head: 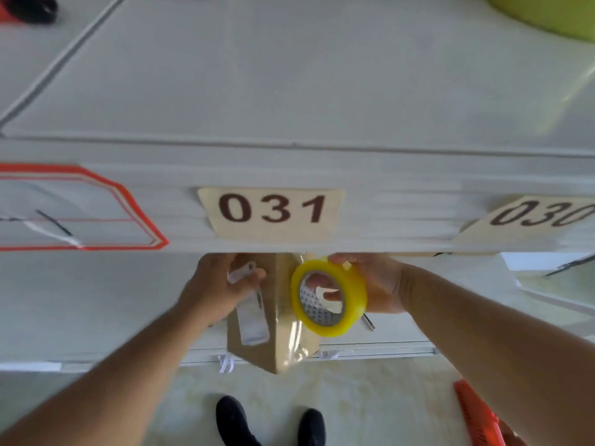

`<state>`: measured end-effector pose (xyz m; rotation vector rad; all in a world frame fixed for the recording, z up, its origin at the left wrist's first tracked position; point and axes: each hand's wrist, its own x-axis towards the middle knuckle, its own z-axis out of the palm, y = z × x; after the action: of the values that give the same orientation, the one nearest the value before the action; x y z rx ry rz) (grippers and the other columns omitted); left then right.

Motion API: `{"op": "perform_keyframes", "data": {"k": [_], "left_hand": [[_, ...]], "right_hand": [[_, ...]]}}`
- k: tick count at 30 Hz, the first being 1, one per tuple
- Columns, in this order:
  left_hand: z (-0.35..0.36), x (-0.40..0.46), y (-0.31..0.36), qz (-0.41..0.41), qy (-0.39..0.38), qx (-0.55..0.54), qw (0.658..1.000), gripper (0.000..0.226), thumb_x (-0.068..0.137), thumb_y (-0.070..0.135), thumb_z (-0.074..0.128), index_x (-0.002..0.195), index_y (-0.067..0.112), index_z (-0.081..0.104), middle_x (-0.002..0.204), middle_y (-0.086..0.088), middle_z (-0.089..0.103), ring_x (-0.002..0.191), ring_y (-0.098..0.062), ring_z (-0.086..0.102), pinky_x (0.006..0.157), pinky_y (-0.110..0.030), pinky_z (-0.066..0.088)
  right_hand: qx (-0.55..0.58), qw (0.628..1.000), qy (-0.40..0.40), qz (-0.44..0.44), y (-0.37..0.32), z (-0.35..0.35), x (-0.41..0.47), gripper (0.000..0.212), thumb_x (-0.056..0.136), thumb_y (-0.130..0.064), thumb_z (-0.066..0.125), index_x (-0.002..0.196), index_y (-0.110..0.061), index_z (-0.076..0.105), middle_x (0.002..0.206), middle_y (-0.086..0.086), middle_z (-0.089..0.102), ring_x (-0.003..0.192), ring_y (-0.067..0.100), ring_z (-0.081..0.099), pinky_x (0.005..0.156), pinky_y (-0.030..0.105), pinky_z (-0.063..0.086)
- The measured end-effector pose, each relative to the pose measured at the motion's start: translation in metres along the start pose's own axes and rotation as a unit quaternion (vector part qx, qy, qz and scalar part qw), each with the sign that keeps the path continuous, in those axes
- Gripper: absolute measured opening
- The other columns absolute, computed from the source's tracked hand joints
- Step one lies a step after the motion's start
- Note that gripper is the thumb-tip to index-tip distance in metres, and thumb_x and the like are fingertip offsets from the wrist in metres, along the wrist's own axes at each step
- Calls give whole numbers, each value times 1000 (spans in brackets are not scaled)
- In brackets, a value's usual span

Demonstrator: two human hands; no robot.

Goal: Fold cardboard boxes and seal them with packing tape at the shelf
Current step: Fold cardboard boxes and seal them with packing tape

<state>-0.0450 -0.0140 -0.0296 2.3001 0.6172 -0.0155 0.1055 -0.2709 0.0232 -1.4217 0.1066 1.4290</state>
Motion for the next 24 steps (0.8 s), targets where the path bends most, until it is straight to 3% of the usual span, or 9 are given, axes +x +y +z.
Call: {"op": "perform_keyframes", "data": {"k": [2,3,6,9,12,16,20,22,24], "left_hand": [[28,-23,1,-99,63,-84,990,38,96,56,60,126,35,61,135,-5,61,130,-26,55,100,-38,44],[41,-29,0,-147,52,-139,978,22,101,54,52,112,39,64,127,-6,65,126,-30,58,96,-37,43],[45,-21,-1,-230,-72,-178,954,45,100,63,36,97,36,71,101,2,74,104,-25,69,92,-40,52],[51,5,-21,-289,-238,-169,912,68,84,84,48,107,27,79,109,-4,78,101,-23,74,89,-38,55],[52,11,-12,-179,-243,-92,949,62,89,75,58,116,23,74,123,-8,71,110,-23,69,89,-32,51],[21,-1,80,-96,-78,-107,987,50,97,57,46,83,15,70,90,-9,74,91,-31,70,81,-41,55],[13,-24,116,-48,-193,-68,978,43,88,74,60,106,37,70,97,15,75,91,-7,70,84,-38,55],[12,-25,118,-61,-180,-66,980,39,82,67,71,105,36,71,98,11,75,92,-12,72,90,-45,58],[7,-21,120,-104,-187,-118,970,48,67,68,76,103,37,73,98,6,77,92,-20,75,91,-52,60]], "right_hand": [[16,1000,-6,9,6,14,4,53,87,-50,65,126,-15,73,139,18,65,124,39,59,113,58,39],[25,1000,1,14,8,23,4,52,91,-50,57,127,-16,72,135,19,68,121,43,62,108,59,40],[72,996,52,15,14,50,0,53,95,-53,51,126,-17,72,125,19,73,115,44,68,107,62,46],[184,970,153,31,33,86,-8,61,93,-68,59,124,-17,71,116,14,72,98,37,72,88,61,58],[276,932,227,53,52,116,-13,72,88,-81,53,128,-22,65,113,10,70,97,31,70,87,52,60],[281,928,229,89,48,115,-9,91,80,-92,47,142,-25,53,131,8,59,114,34,56,102,55,46],[264,945,187,51,50,104,-15,88,82,-94,41,131,-25,63,106,1,62,90,22,55,95,50,44],[258,949,172,51,67,86,-18,87,84,-93,36,123,-21,67,113,3,68,103,27,63,97,52,47],[218,947,234,9,86,50,-15,70,92,-77,43,105,-14,70,105,8,74,94,27,70,90,48,55]]}}
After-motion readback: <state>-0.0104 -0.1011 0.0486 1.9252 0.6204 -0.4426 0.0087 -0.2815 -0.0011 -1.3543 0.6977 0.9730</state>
